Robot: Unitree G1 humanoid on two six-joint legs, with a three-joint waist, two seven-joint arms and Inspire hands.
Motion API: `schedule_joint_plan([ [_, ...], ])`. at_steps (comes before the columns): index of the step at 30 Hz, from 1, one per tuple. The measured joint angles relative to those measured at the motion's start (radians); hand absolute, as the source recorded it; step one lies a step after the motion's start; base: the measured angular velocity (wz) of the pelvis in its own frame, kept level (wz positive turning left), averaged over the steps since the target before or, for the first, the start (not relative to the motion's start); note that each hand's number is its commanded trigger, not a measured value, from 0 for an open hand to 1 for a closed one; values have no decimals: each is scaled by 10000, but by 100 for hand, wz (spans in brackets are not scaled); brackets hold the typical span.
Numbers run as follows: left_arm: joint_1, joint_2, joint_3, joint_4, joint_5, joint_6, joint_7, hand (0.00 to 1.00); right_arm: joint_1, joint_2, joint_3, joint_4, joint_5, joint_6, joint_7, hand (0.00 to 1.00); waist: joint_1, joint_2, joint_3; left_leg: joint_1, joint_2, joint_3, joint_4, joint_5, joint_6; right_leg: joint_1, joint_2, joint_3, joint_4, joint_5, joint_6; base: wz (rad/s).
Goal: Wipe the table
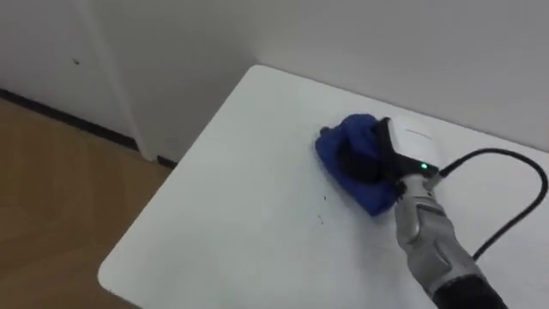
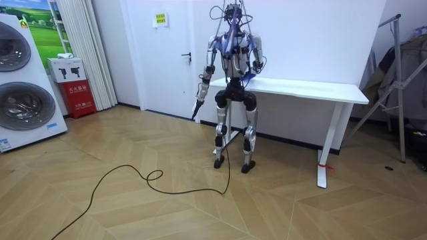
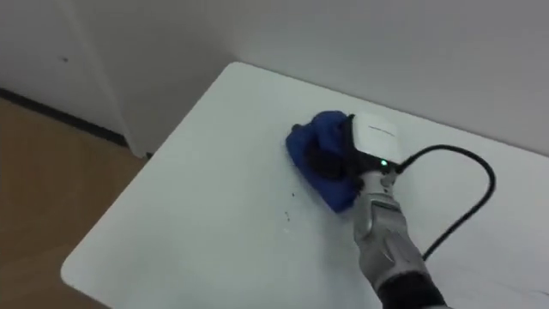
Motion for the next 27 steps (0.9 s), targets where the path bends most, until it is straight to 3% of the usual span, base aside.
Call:
schedule_joint_plan([
  [2,13,23,125,2,19,37,-112,0,235,13,-120,332,255,-101,-200,100,-17,89,-28,-69,154,-35,45,7,24,-116,-28,-52,196,71,105,0],
  [3,-63,50,243,-6,19,9,-138,0,630,-10,-341,233,267,-135,-370,100,-132,200,-36,-32,262,-79,59,-38,13,-181,-338,-348,813,-73,254,8],
  [4,-169,76,428,-5,20,-154,-137,0,977,-40,-540,281,537,-172,-532,100,-301,301,-18,5,321,-109,131,-88,-30,-201,-1016,-409,1574,-250,427,11],
  [6,-259,235,796,-114,16,-336,-120,0,1613,-39,-808,246,976,-301,-875,100,-497,242,-144,55,529,-89,145,-131,-207,-135,-1811,28,1559,-226,530,-6],
  [7,-325,387,910,-154,22,-392,-96,0,1965,-37,-1009,246,1319,-506,-1070,100,-766,191,-185,55,731,-154,160,-117,-406,96,-2082,79,1104,-35,578,-10],
  [8,-354,488,947,-189,23,-394,-82,0,2141,-37,-1147,257,1438,-651,-1161,100,-978,141,-217,11,831,-214,163,-89,-501,264,-2154,155,732,119,595,5],
  [9,-379,743,1013,-164,30,-411,-81,0,2571,-40,-1526,280,1645,-943,-1279,100,-1300,-4,-339,15,1054,-328,99,-27,-715,630,-2116,378,-169,478,682,-9],
  [10,-389,927,1235,-213,11,-437,-68,0,2923,-44,-1854,281,1740,-1142,-1396,100,-1384,-102,-421,62,1394,-162,84,-14,-1046,833,-1929,482,-756,771,715,-29],
  [11,-378,999,1370,-278,-4,-433,-50,0,3075,-55,-1963,283,1798,-1212,-1473,100,-1413,-123,-440,149,1614,-29,96,-35,-1226,893,-1769,491,-866,898,731,-62],
  [12,-282,1098,1590,-491,-21,-431,-31,0,3347,-55,-2197,282,1839,-1383,-1609,100,-1545,-184,-494,257,1998,203,146,-79,-1626,909,-1371,451,-737,1291,760,-77],
  [13,-99,1052,1793,-496,-88,-463,17,0,3585,-145,-2490,272,1896,-1577,-1788,100,-1600,-55,-584,414,2429,412,119,-52,-2025,913,-986,60,-686,729,1483,-64],
  [14,-83,896,1804,-451,-79,-456,30,0,3718,-268,-2674,269,1900,-1646,-1861,100,-1778,242,-635,438,2828,398,78,7,-2103,890,-631,-102,-543,638,1258,-17],
  [15,-30,616,1806,-531,-68,-455,14,0,3998,-427,-3104,248,1905,-1738,-2042,100,-2204,395,-595,497,3254,483,-137,286,-1898,829,-237,-426,-246,234,997,34],
  [16,59,382,1801,-774,74,-445,-9,0,4298,-476,-3600,218,1913,-1739,-2224,100,-2489,390,-618,633,3449,856,-442,677,-1420,719,-105,-580,18,-206,841,45],
  [17,136,276,1798,-904,119,-463,-35,0,4432,-513,-3831,178,1918,-1739,-2273,100,-2595,378,-613,656,3467,1023,-498,810,-1351,656,-61,-660,148,-423,810,19],
  [18,240,179,1799,-1020,165,-480,-73,0,4624,-611,-4120,160,1986,-1740,-2359,100,-2602,341,-601,649,3409,1457,-344,867,-1420,524,65,-621,293,-592,638,0],
  [19,432,180,1828,-1083,288,-480,-69,0,4816,-667,-4237,212,2149,-1749,-2365,100,-2693,187,-613,567,3189,1702,-31,879,-1439,576,144,-615,250,-619,567,-7],
  [20,534,182,1839,-1100,374,-491,-61,0,4916,-704,-4243,261,2329,-1777,-2363,100,-2751,91,-622,506,3038,1720,137,876,-1441,633,151,-627,215,-631,500,0],
  [21,664,179,1740,-1098,613,-491,-69,0,5067,-796,-4239,290,2691,-1849,-2313,100,-2790,3,-600,374,2801,1734,344,872,-1441,779,170,-655,37,-536,307,8],
  [23,879,152,1446,-1062,807,-491,-83,0,5118,-956,-4224,237,3005,-1984,-2265,100,-2738,0,-595,201,2368,1544,432,722,-1292,822,103,-665,-170,-414,174,0],
  [24,987,105,1317,-1046,727,-488,-81,0,5103,-949,-4222,83,3000,-1960,-2233,100,-2619,116,-619,231,2093,1611,346,666,-1261,856,148,-620,-288,-355,195,-17],
  [25,1013,-15,1318,-1045,644,-473,-77,0,5084,-960,-4246,-105,2959,-1758,-2250,100,-2435,220,-547,425,1974,1664,154,591,-1170,876,174,-476,-371,-284,234,-25],
  [27,909,-184,1147,-909,352,-424,-53,0,4971,-841,-4196,-510,2960,-1237,-2268,100,-1947,458,-480,786,1859,1702,-301,545,-1236,804,205,-156,-477,-143,331,-59],
])
